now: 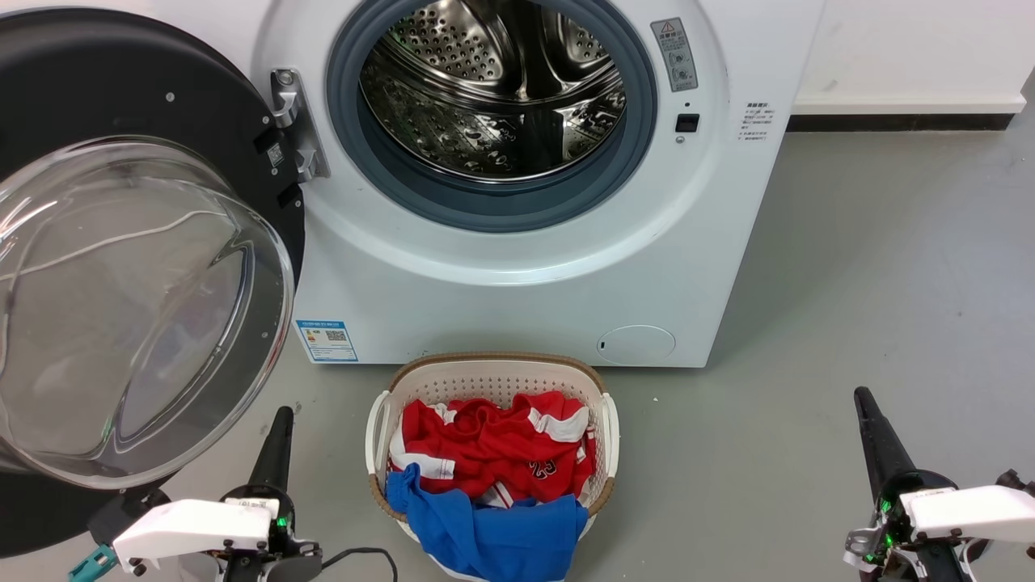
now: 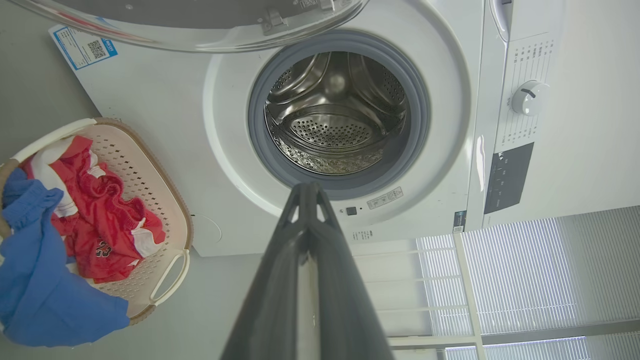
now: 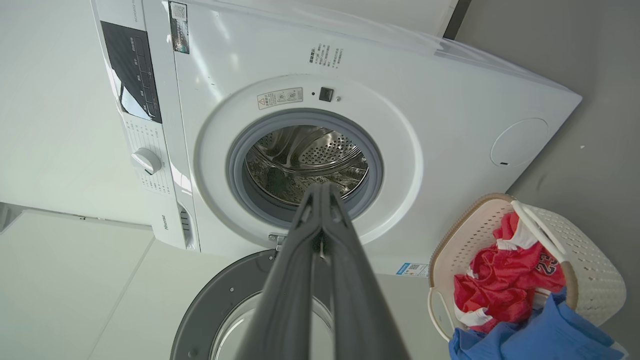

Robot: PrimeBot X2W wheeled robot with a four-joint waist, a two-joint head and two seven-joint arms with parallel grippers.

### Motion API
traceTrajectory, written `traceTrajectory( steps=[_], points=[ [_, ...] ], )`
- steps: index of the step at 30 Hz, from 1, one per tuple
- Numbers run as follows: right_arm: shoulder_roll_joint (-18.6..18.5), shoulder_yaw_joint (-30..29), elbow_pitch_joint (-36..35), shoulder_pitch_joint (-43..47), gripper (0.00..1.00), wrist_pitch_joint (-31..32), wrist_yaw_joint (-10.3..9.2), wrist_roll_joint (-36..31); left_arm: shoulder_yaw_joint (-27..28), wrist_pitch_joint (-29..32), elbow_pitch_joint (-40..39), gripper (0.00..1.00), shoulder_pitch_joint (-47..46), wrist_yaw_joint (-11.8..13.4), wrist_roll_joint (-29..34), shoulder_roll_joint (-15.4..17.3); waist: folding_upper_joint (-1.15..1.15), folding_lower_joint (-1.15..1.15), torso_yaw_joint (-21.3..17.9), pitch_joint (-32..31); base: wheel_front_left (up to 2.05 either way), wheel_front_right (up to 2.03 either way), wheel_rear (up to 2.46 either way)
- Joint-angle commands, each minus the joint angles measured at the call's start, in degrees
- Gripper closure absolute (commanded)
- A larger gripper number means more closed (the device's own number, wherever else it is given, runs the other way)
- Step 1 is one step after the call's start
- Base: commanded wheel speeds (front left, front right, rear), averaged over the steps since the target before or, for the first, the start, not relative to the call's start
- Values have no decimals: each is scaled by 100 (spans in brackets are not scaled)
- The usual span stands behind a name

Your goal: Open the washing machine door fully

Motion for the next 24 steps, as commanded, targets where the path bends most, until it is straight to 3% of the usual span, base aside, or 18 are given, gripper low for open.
traceTrajectory(
  steps=[1,24],
  points=[
    [-14,-14,7,-149,100,33,0,99,10,27,-6,100,-119,-41,-94,-1,0,0,0,2,0,0,0],
    [18,-116,200,-382,100,313,0,1037,105,284,94,100,-295,-143,-1115,-2,0,0,-9,70,0,0,0]
  ],
)
